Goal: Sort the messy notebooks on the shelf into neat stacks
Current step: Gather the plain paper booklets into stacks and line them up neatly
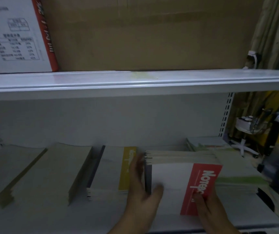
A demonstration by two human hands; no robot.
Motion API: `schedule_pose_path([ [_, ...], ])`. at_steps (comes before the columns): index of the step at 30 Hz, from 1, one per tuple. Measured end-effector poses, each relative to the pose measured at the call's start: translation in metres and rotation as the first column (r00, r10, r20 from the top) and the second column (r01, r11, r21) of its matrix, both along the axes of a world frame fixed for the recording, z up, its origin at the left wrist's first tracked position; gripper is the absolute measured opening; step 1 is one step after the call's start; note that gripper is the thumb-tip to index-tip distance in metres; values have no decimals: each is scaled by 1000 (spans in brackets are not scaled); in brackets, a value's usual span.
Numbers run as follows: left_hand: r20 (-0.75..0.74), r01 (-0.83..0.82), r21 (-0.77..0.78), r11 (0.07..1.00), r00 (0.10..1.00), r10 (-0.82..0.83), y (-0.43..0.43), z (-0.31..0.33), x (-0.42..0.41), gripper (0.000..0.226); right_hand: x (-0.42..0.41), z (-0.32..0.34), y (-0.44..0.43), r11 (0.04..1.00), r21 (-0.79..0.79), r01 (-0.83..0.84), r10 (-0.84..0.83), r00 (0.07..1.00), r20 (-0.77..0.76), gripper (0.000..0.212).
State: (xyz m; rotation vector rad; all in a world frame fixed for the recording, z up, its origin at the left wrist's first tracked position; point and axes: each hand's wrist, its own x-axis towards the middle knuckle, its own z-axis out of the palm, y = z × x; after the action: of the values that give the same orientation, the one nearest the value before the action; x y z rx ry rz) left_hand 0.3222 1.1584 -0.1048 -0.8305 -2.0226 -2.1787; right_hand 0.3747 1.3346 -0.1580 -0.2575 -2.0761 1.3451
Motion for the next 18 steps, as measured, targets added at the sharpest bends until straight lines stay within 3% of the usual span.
schedule_pose_path([
  [2, -188, -17, -54, 998, 982, 6, -3, 17, -3, 69, 2, 0, 0, 1000, -2, -15, 15, 1000, 19, 81],
  [4, -355, -63, -104, 993, 935, 22, -5, 26, -6, 53, 4, 2, 0, 1000, -10, -25, 25, 999, 40, 66],
  [6, -428, -93, -104, 990, 903, 39, -5, 28, -9, 37, 5, 4, 0, 999, -17, -41, 42, 998, 52, 59],
  [13, -352, -40, -126, 991, 936, -7, -5, 30, -12, 26, 8, 3, 6, 985, -88, -146, 155, 982, 103, 65],
  [16, -219, 9, -204, 979, 974, -54, -13, 44, -16, 35, 0, 7, 6, 994, -45, -100, 103, 993, 62, 75],
  [18, -93, -79, -199, 977, 994, 61, -23, 56, -33, 34, -13, 12, 6, 997, -48, -64, 65, 998, 20, 66],
])
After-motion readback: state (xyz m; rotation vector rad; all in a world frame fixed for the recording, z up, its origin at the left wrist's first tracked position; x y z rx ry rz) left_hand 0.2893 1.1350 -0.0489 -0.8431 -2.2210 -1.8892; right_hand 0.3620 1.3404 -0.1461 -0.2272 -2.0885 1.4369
